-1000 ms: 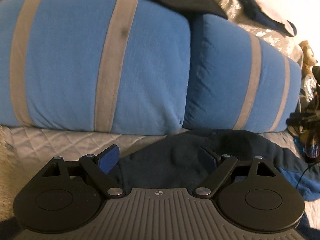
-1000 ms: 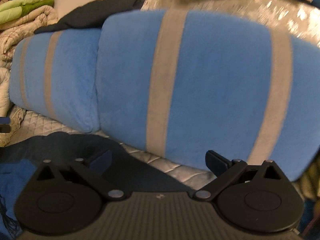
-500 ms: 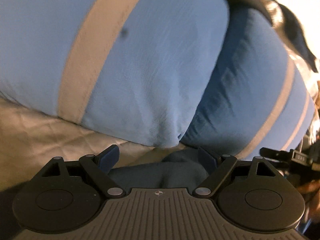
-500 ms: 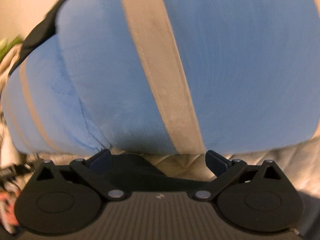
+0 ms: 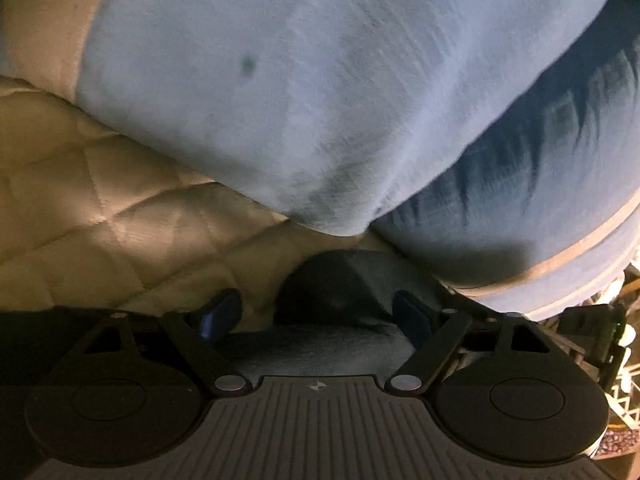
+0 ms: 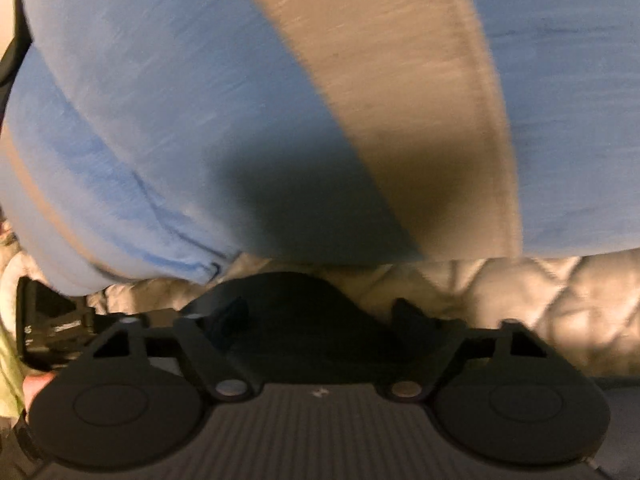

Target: Fold clothes

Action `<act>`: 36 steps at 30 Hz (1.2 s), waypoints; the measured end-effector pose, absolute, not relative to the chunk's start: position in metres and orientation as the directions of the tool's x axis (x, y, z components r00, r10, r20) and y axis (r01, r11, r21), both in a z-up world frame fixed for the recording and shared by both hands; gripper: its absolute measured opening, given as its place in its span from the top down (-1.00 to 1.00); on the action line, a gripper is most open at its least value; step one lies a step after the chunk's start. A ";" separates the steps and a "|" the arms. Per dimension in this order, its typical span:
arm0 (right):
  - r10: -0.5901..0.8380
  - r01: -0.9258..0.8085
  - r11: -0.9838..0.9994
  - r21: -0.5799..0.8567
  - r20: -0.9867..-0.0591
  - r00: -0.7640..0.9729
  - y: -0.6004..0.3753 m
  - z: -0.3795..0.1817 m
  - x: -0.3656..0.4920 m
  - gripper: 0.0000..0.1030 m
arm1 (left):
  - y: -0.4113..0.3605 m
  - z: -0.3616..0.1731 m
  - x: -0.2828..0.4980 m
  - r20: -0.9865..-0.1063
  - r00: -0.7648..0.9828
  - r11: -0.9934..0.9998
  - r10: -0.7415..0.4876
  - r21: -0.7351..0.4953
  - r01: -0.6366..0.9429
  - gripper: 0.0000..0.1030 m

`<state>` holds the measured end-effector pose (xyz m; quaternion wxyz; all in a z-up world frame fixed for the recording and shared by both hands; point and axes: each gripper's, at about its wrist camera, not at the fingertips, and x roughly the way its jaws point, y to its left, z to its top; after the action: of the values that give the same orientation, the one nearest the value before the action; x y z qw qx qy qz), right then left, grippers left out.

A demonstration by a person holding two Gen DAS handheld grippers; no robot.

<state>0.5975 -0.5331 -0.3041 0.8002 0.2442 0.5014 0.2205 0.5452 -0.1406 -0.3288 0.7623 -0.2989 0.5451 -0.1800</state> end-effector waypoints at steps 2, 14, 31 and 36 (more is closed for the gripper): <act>0.585 -0.140 0.797 0.588 -0.692 0.422 -0.527 -0.299 0.594 0.18 | -0.144 -0.322 0.538 -0.717 0.367 0.761 -0.593 -0.648 -0.038 0.25; 0.476 -0.447 0.874 0.189 -0.519 0.710 -0.498 -0.219 0.512 0.66 | -0.190 -0.241 0.422 -0.554 0.719 0.907 -0.420 -0.222 0.358 0.60; 0.421 -0.494 0.869 -0.032 -0.475 0.773 -0.496 -0.212 0.400 -0.40 | -0.246 -0.269 0.300 -0.386 0.848 0.631 -0.363 0.569 0.528 0.67; 0.426 -0.410 0.899 0.154 -0.523 0.738 -0.506 -0.202 0.408 -0.54 | -0.249 -0.294 0.272 -0.356 0.852 0.498 -0.383 0.697 0.515 0.70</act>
<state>0.4076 -0.5062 -0.2016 0.9321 0.0141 0.2839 0.2245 0.2718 -0.2486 -0.2945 0.8621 0.4278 0.0774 -0.2605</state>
